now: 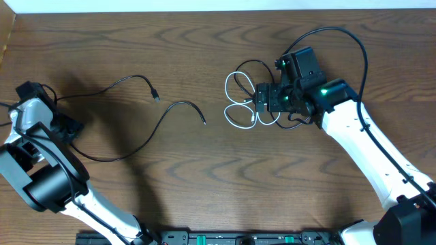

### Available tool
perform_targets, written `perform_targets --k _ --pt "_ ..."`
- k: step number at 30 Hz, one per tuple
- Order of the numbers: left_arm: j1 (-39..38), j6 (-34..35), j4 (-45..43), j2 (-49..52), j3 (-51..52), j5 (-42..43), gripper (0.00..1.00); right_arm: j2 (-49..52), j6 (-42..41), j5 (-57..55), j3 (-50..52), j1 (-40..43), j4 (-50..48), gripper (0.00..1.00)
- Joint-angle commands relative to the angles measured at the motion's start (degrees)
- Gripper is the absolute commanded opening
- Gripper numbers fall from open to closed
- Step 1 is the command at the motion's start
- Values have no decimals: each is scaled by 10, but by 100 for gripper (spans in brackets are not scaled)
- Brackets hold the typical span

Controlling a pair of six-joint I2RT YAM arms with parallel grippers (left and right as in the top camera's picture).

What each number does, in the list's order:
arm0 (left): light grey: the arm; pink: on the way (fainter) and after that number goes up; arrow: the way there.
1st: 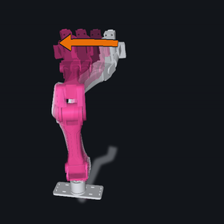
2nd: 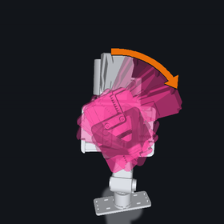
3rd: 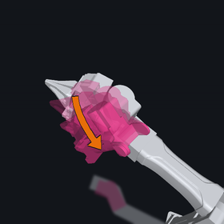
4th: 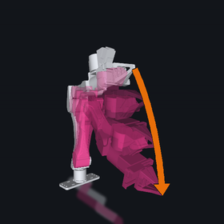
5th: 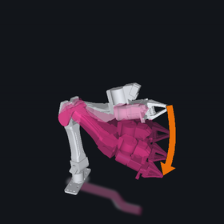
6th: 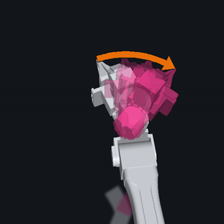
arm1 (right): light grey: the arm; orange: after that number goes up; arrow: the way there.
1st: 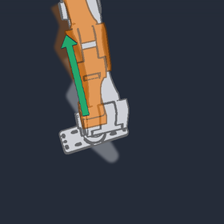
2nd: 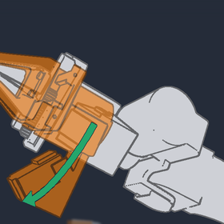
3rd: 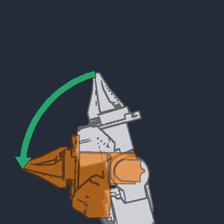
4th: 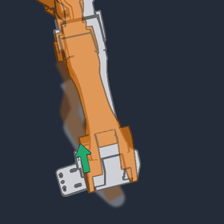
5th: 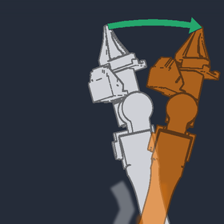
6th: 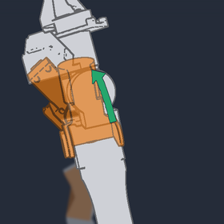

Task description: Untangle cables

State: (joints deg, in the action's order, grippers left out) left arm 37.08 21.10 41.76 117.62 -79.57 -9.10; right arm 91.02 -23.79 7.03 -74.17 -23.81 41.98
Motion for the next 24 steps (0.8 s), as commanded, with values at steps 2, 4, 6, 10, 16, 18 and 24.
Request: perform_targets --k 2,4,6,10,16,18,24 --pt "4 -2 4 34 -1 -3 55 1 7 -9 0 -1 -7 99" --pt "4 -2 4 39 -1 3 50 1 7 -9 0 -1 -8 99" --pt "7 -2 0 42 -1 30 48 1 7 -9 0 -1 -8 99" --pt "19 -2 -5 43 -1 101 46 1 7 -9 0 -1 -8 99" --pt "36 -5 -3 43 5 113 34 1 7 -9 0 -1 -8 99" --pt "40 -7 -3 43 9 113 33 1 7 -9 0 -1 -9 99" --pt "42 -20 -2 43 10 113 8 1 7 -9 0 -1 -9 99"
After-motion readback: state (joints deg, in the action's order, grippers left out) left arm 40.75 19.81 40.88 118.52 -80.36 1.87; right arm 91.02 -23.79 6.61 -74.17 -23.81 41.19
